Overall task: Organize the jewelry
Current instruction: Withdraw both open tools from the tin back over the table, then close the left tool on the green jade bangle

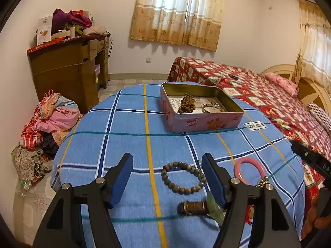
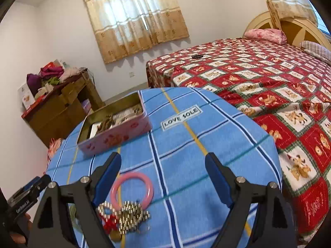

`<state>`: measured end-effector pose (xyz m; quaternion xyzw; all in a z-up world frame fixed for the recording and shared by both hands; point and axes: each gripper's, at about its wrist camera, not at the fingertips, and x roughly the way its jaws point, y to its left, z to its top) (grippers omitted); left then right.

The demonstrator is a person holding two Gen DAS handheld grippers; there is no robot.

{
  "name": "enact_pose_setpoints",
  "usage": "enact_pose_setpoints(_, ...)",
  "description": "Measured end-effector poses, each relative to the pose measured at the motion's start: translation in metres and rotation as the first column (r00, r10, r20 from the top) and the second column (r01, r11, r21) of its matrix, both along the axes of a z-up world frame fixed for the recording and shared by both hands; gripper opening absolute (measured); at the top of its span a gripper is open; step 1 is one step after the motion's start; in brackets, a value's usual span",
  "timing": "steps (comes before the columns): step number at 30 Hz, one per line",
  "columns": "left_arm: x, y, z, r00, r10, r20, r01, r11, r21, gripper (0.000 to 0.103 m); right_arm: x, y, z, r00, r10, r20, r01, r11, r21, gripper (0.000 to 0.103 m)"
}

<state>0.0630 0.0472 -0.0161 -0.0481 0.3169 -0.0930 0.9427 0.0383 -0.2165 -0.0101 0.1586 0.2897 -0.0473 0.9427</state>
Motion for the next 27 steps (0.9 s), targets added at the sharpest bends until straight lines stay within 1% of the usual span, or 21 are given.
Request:
enact_pose_setpoints(2, -0.006, 0.003, -0.002, 1.0, 0.005, 0.003, -0.004, 0.999, -0.036, 0.073, -0.008, 0.001, -0.002, 1.0, 0.007, -0.001, -0.007, 1.0, 0.008, 0.086)
enact_pose_setpoints(5, -0.014, 0.003, -0.005, 1.0, 0.001, 0.003, 0.0, 0.999, -0.052, 0.074, -0.017, 0.005, -0.004, 1.0, 0.014, -0.005, -0.014, 1.0, 0.01, 0.086)
enact_pose_setpoints(10, -0.027, -0.003, -0.006, 0.999, -0.044, -0.004, 0.044, 0.999, -0.027, 0.074, -0.025, 0.011, -0.009, 0.999, 0.029, -0.022, -0.029, 1.0, 0.007, 0.086)
enact_pose_setpoints(11, -0.028, -0.006, -0.007, 0.997, -0.071, -0.023, 0.071, 0.997, -0.02, 0.074, -0.026, 0.012, -0.009, 0.999, 0.033, -0.021, -0.033, 0.999, 0.004, 0.086)
enact_pose_setpoints(13, -0.028, -0.009, -0.009, 0.994, -0.095, -0.05, 0.095, 0.995, -0.006, 0.074, -0.029, 0.014, -0.008, 0.999, 0.039, -0.017, -0.039, 0.999, -0.006, 0.086)
enact_pose_setpoints(15, -0.028, -0.011, -0.013, 0.991, -0.111, -0.068, 0.111, 0.994, -0.005, 0.074, -0.032, 0.017, -0.006, 0.999, 0.044, -0.008, -0.045, 0.999, -0.023, 0.086)
enact_pose_setpoints(17, -0.029, -0.014, -0.016, 0.991, -0.106, -0.085, 0.107, 0.994, 0.007, 0.074, -0.034, 0.02, -0.005, 0.999, 0.048, -0.004, -0.048, 0.998, -0.038, 0.086)
enact_pose_setpoints(20, -0.031, -0.019, -0.017, 0.986, -0.138, -0.098, 0.139, 0.99, 0.003, 0.074, -0.036, 0.022, -0.005, 0.999, 0.051, -0.005, -0.051, 0.997, -0.054, 0.086)
enact_pose_setpoints(23, -0.032, -0.029, -0.019, 0.979, -0.173, -0.105, 0.174, 0.985, -0.001, 0.074, -0.036, 0.022, -0.008, 0.998, 0.056, -0.012, -0.056, 0.997, -0.044, 0.086)
enact_pose_setpoints(26, -0.032, -0.044, -0.023, 0.975, -0.191, -0.112, 0.198, 0.979, 0.05, 0.073, -0.035, 0.021, -0.012, 0.998, 0.058, -0.02, -0.059, 0.998, -0.029, 0.086)
enact_pose_setpoints(27, -0.03, -0.048, -0.025, 0.973, -0.199, -0.116, 0.207, 0.976, 0.061, 0.07, -0.036, 0.021, -0.012, 0.998, 0.057, -0.02, -0.057, 0.998, -0.028, 0.086)
